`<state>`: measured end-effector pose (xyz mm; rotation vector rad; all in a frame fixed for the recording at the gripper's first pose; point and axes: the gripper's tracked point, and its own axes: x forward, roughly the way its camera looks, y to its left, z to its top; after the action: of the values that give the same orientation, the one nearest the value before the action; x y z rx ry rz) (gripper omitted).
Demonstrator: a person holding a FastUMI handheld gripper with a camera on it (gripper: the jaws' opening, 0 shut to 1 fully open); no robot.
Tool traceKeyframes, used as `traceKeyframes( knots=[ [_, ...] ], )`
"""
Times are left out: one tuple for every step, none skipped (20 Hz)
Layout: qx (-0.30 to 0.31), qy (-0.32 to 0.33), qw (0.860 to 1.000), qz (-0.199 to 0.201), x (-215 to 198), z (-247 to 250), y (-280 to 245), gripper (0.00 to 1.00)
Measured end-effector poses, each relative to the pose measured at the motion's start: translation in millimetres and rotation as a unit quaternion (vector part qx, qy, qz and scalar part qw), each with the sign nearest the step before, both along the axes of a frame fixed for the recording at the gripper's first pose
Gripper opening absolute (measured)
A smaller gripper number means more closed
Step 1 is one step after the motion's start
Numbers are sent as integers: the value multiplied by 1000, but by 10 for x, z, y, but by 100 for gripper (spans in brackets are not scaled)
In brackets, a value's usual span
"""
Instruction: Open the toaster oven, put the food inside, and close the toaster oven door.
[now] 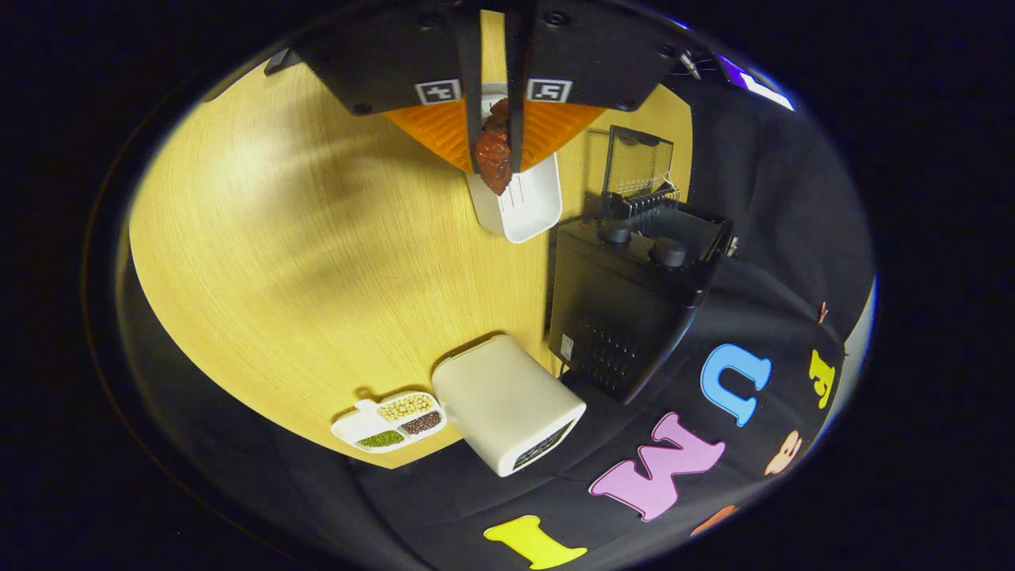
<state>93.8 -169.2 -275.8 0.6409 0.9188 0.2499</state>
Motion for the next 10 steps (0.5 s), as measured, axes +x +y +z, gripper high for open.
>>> traceKeyframes(
  knots=[
    [-3, -4, 1000, -1, 6, 27, -12, 14],
    [-6, -9, 1000, 1, 21, 49, -9, 12],
    [-10, -13, 1000, 4, 3, 78, -11, 11],
    [-14, -17, 1000, 5, -8, 125, -21, 11],
    [-14, -23, 1000, 2, -30, 206, -44, 11],
    [-12, -29, 1000, -2, -40, 296, -56, 11],
    [-9, -36, 999, -6, -41, 392, -61, 11],
    [-8, -48, 999, -9, -36, 496, -69, 11],
    [-8, -62, 998, -11, -36, 617, -71, 11],
    [-10, -77, 997, -13, -24, 740, -76, 11]
  ],
)
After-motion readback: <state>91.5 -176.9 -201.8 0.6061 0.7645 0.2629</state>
